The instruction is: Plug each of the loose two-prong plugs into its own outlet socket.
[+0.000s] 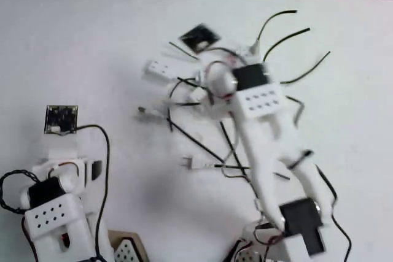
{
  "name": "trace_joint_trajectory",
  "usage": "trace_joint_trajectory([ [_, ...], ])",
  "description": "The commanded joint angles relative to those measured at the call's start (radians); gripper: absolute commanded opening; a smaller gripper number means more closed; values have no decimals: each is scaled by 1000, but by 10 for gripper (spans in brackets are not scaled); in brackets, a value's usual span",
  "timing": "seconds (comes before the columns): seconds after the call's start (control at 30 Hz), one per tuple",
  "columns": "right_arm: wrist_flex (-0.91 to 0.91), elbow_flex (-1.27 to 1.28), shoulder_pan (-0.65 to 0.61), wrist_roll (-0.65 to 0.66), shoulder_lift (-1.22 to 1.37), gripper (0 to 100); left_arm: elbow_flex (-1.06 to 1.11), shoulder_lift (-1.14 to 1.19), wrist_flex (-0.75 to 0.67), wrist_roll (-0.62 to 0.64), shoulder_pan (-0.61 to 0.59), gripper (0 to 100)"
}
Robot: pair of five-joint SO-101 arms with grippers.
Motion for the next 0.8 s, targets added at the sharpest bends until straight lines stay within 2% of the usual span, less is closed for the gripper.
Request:
trace_joint_trajectory([
  [0.0, 73, -32, 97, 74, -134, 17, -2, -18, -20, -11, -4, 294],
  [0.13, 122, -32, 225, 190, -242, 17, -2, -18, -20, -11, -4, 294],
  [0.27, 134, -32, 352, 213, -320, 17, -2, -18, -20, -11, -4, 294],
  [0.37, 128, -34, 392, 213, -340, 17, -2, -18, -20, -11, -4, 294],
  [0.43, 127, -32, 386, 206, -338, 17, -2, -18, -20, -11, -2, 294],
  [0.6, 48, 9, 265, 186, -239, 17, -2, -18, -20, -11, -2, 294],
  [0.7, -68, 41, 194, 87, -111, 23, -2, -18, -20, -11, -2, 294],
  [0.77, -128, 43, 154, 18, -19, 74, -2, -18, -20, -11, -2, 294],
])
